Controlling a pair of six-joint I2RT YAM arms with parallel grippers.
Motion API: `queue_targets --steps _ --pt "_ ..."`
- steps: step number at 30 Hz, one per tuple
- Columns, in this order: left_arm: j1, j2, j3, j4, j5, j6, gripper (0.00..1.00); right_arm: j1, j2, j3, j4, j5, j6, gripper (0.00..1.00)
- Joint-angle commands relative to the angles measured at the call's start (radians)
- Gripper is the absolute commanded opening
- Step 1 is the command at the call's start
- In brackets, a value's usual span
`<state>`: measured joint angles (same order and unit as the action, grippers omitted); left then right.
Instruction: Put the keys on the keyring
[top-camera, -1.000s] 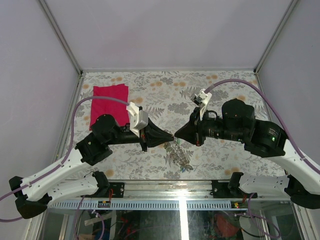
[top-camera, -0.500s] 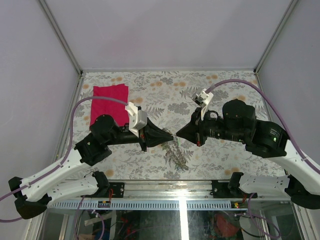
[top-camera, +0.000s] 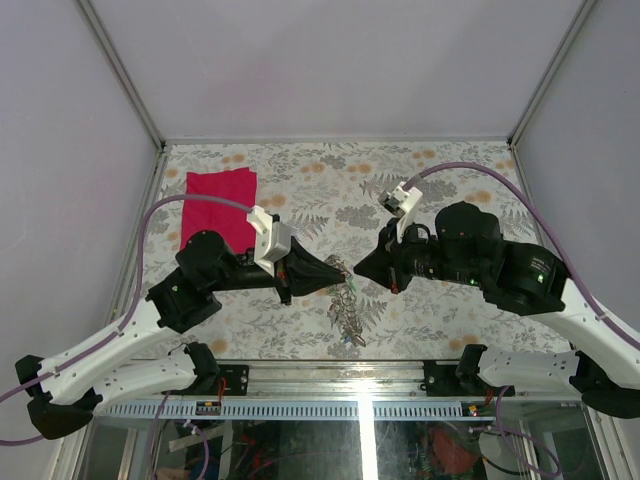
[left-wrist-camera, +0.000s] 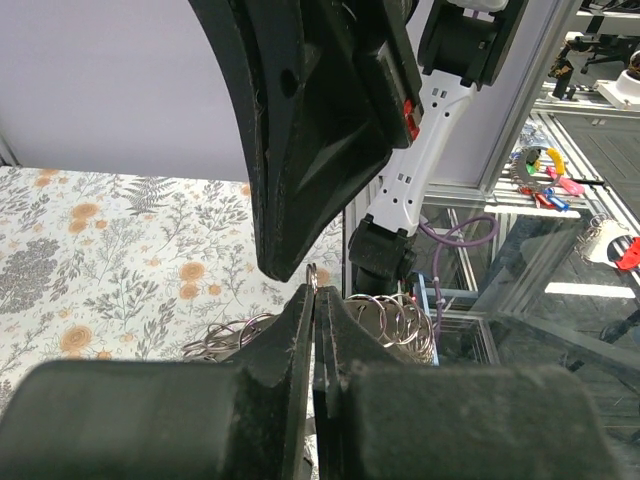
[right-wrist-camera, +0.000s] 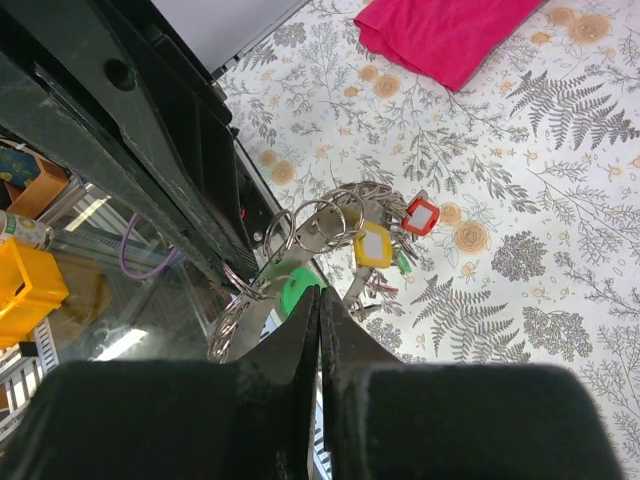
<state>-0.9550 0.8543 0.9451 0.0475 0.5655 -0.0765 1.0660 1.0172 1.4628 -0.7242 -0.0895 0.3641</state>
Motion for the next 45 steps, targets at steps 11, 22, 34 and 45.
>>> queue_targets --steps 11,22,34,45 --pt "-0.005 -0.031 0.007 0.099 0.01 -0.004 0.0 0.004 -0.172 -0.144 0.244 0.071 -0.092 0.16" --pt "-0.005 -0.022 0.011 0.099 -0.002 -0.021 0.0 0.003 -0.422 -0.421 0.514 0.049 -0.332 0.43" --pt "-0.004 -0.015 0.006 0.086 -0.231 -0.065 0.0 0.003 -0.43 -0.451 0.486 0.04 -0.246 0.6" --pt "-0.004 0.015 -0.001 0.089 -0.518 -0.111 0.0 0.003 -0.332 -0.46 0.528 0.039 -0.145 0.72"
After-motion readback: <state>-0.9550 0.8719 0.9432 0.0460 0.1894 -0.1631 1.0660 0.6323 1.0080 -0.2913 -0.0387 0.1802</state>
